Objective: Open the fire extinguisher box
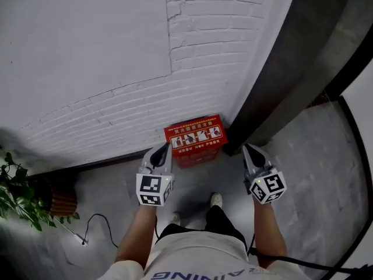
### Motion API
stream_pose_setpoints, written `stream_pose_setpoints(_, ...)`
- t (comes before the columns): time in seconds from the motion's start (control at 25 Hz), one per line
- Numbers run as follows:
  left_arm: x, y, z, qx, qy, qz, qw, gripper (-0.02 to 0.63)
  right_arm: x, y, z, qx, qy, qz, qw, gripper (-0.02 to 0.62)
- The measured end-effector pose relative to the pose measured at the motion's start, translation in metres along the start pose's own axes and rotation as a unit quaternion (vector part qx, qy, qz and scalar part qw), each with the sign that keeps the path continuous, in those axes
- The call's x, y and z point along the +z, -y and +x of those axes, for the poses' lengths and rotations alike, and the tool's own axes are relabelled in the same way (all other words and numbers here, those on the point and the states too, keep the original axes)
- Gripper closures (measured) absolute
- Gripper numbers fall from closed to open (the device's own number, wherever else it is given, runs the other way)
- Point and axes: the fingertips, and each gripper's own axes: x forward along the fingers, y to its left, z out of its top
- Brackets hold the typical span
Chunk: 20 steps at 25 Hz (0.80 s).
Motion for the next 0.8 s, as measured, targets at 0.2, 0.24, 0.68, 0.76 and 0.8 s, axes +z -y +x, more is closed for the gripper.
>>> stream_pose_setpoints(0.2, -0.005, 0.004, 0.042, 0.069, -0.01, -0.005, 0.9976, 0.601, -0.015, 0.053, 0.042, 0.081, -0.023, -0.004, 0.996, 0.589)
stream_pose_setpoints(0.24, -0.008, 0.004, 0.046, 0.081, -0.011, -0.01, 0.9966, 0.601, -0.02, 0.061, 0.049, 0.094, -0.03, -0.004, 0.995, 0.589)
stream_pose_setpoints(0.68, -0.126, -0.017, 0.069, 0.141, -0.089, -0.031, 0.9855, 0.601, -0.12, 0.077, 0.099, 0.162, -0.1, 0.034, 0.981, 0.589)
stream_pose_setpoints(0.76, -0.158, -0.022, 0.073, 0.149, -0.104, -0.043, 0.9825, 0.601, -0.148, 0.08, 0.105, 0.162, -0.115, 0.039, 0.979, 0.589)
stream_pose_setpoints(0.8, -0.173, -0.024, 0.074, 0.151, -0.11, -0.049, 0.9812, 0.603, -0.162, 0.081, 0.108, 0.16, -0.121, 0.042, 0.979, 0.589)
